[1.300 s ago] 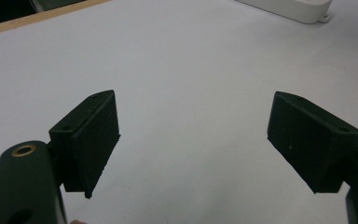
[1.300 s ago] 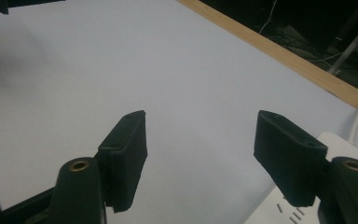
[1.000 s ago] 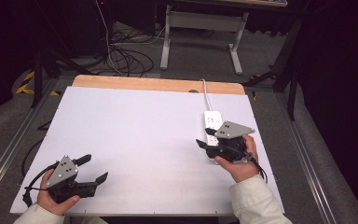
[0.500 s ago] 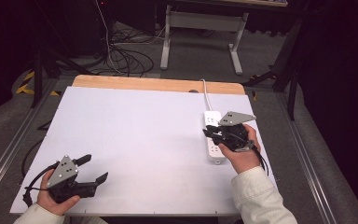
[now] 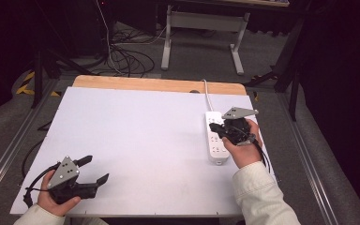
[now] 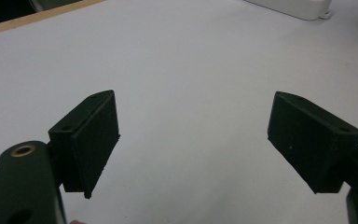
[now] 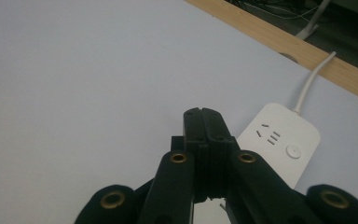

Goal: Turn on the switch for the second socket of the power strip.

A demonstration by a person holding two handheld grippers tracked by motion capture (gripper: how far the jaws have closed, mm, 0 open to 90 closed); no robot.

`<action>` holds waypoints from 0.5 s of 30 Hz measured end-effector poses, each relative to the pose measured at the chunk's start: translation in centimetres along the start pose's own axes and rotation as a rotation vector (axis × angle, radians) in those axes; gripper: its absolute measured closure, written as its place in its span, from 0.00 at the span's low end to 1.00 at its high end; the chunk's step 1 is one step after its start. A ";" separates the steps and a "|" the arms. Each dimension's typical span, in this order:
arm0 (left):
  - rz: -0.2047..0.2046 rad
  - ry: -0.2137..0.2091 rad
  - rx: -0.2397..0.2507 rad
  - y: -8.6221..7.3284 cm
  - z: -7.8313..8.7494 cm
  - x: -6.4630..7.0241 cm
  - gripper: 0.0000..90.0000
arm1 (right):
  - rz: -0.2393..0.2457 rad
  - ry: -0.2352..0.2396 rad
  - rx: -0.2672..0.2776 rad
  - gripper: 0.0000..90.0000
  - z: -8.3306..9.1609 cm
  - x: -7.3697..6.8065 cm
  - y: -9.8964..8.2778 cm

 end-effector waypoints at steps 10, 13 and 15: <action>0.001 0.000 -0.002 0.0 0.0 0.0 0.19 | -0.076 -0.035 -0.030 1.00 -1.1 2.0 -0.9; -0.001 0.000 -0.002 0.0 0.0 0.0 0.19 | -0.073 -0.069 -0.040 1.00 -1.6 2.7 -1.4; -0.002 0.002 -0.002 0.0 0.0 -0.1 0.19 | -0.075 -0.074 -0.044 1.00 -1.7 2.9 -1.5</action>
Point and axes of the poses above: each handheld gripper's, and its own axes: z roughly backward along the jaws, y roughly out of its top, x roughly to its right, the point moved 9 cm from there along -z, roughly forward along the jaws, and after that the axes turned 7 degrees about -y, right-handed, at the moved point
